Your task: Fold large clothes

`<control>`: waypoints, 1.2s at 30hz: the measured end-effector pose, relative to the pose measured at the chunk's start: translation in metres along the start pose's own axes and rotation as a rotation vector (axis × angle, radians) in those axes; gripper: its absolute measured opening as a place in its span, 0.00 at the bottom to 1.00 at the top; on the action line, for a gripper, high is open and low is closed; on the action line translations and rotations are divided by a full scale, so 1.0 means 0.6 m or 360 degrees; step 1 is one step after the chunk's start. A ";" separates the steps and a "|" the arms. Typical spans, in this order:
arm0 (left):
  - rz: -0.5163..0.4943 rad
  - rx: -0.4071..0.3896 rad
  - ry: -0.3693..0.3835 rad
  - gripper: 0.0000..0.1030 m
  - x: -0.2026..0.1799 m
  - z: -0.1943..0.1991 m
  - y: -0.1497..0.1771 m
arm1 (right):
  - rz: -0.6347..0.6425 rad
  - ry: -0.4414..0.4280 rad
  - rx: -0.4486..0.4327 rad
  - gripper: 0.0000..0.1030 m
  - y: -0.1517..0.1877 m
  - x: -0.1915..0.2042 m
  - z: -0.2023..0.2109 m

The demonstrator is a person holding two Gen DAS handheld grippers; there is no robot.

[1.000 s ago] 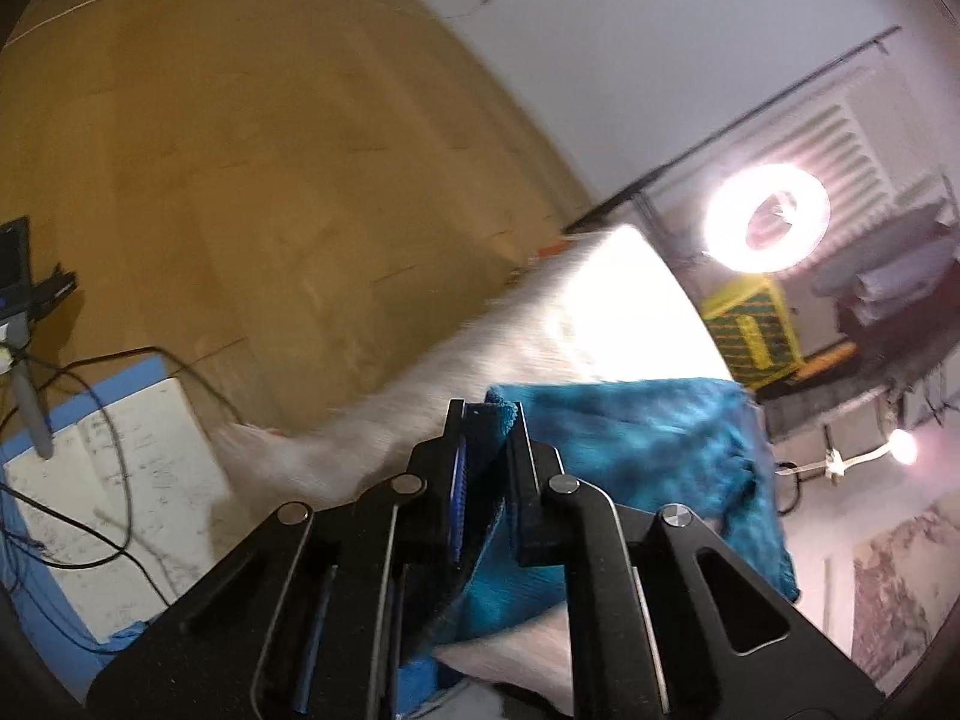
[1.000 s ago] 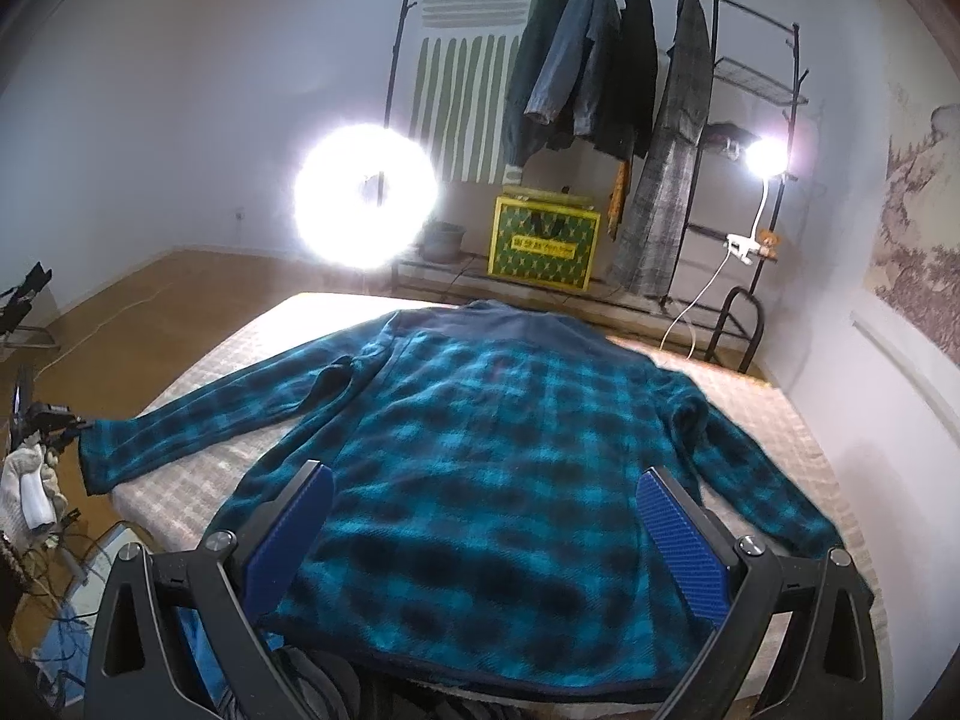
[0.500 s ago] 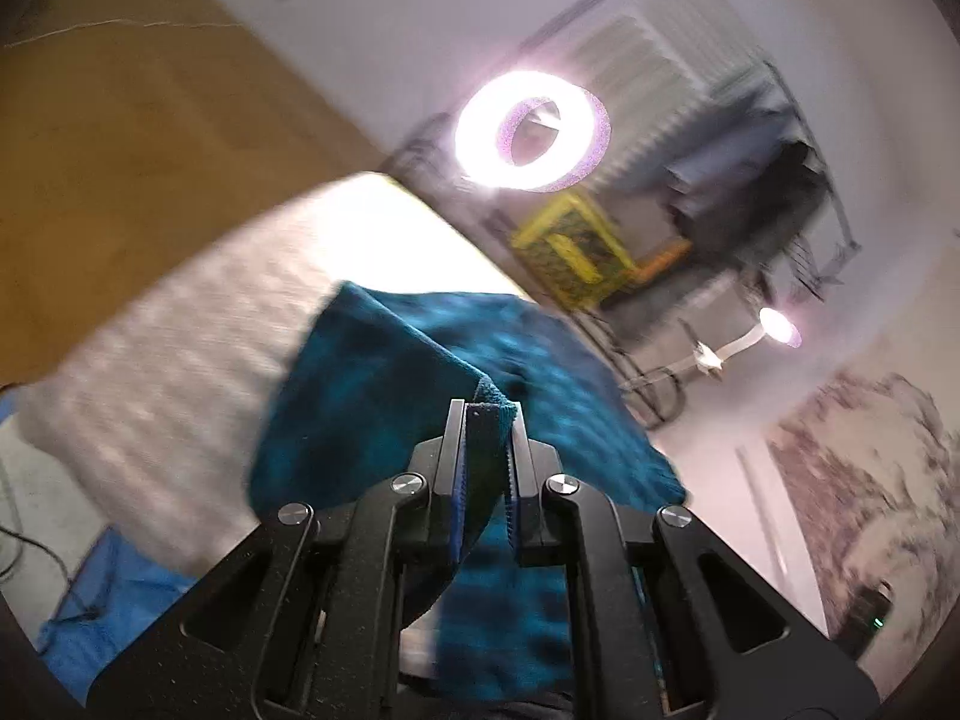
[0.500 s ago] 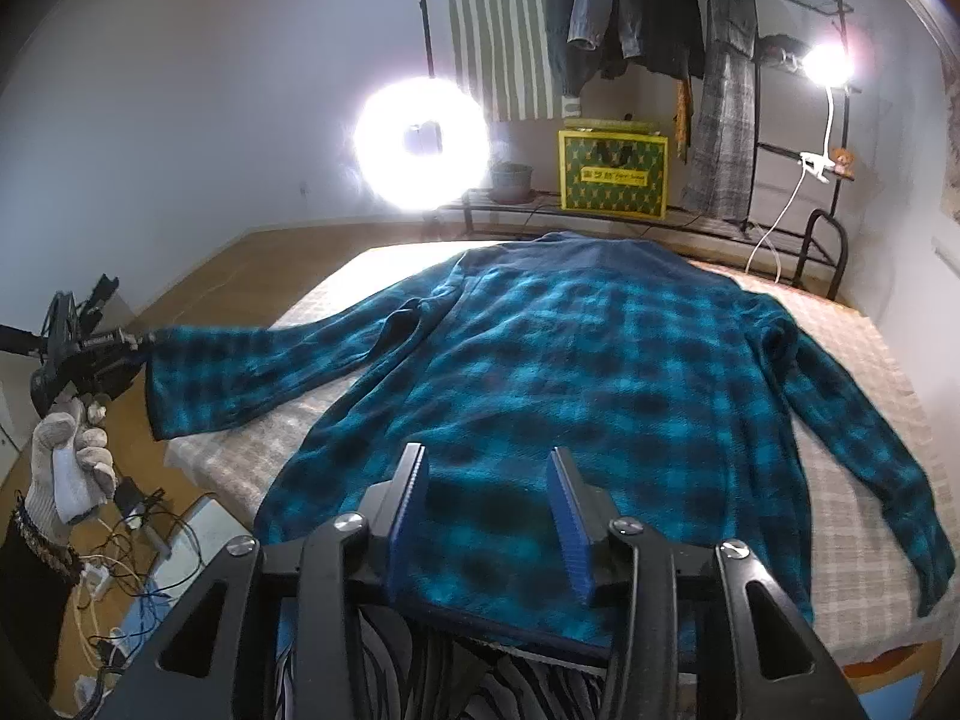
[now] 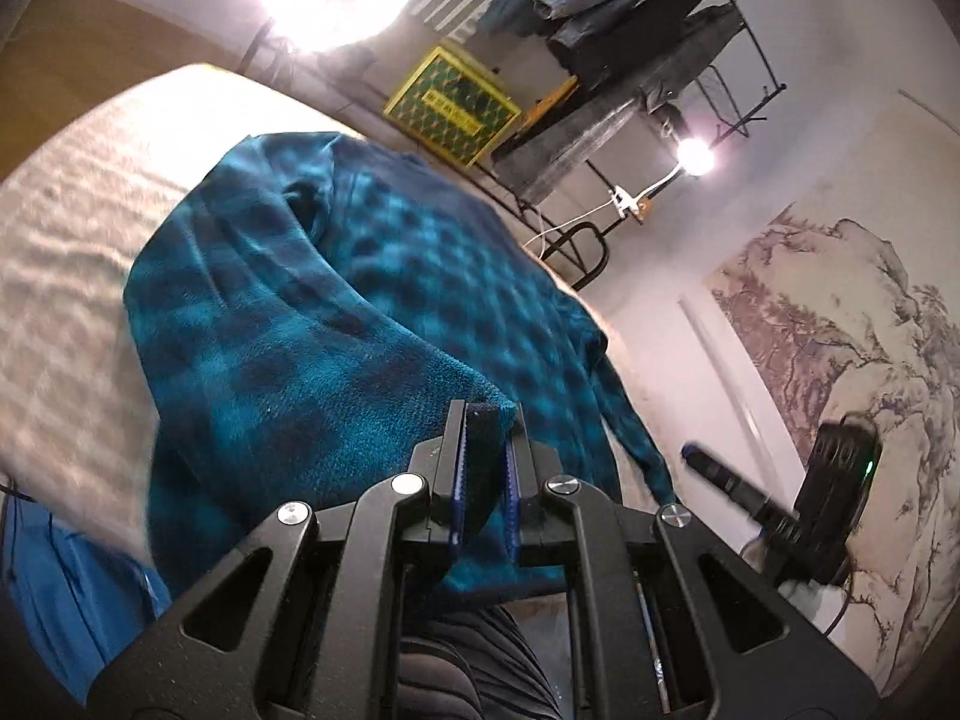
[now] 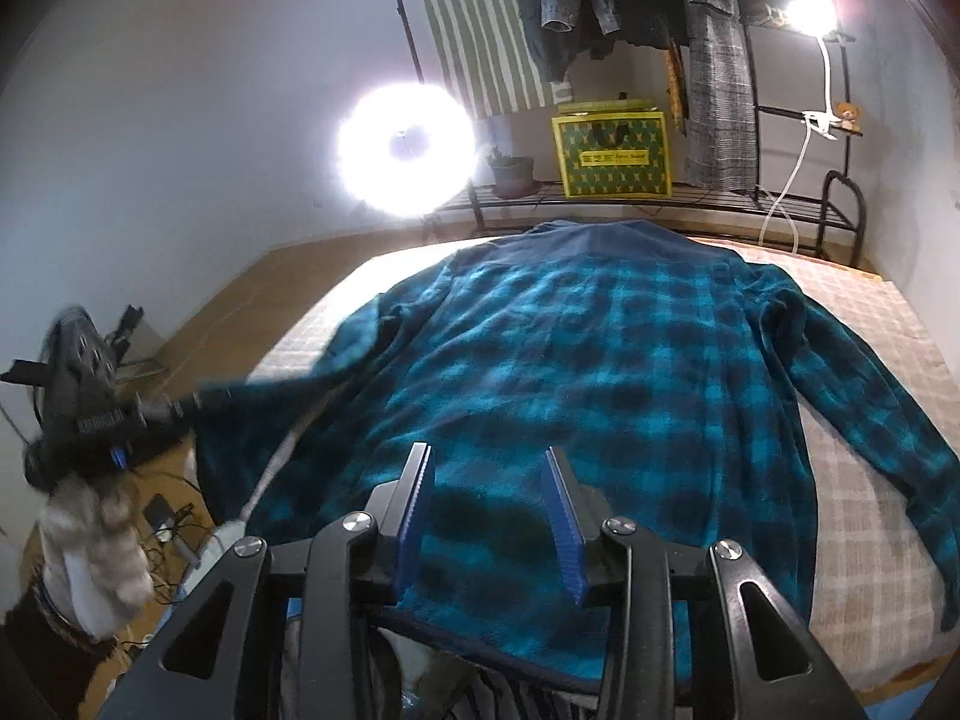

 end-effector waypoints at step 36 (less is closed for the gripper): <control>0.0074 0.0346 0.0261 0.08 0.052 0.012 0.019 | 0.0122 -0.0489 0.0544 0.55 -0.324 0.163 -0.691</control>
Point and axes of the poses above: each gripper's, at about its wrist camera, not at the fingertips, and z roughly against the way its jaws point, x to its left, y to its underside, the point moved 9 cm from there along -z, roughly the way its jaws point, and after that the axes turned 15 degrees about z, right-handed, at the moved point
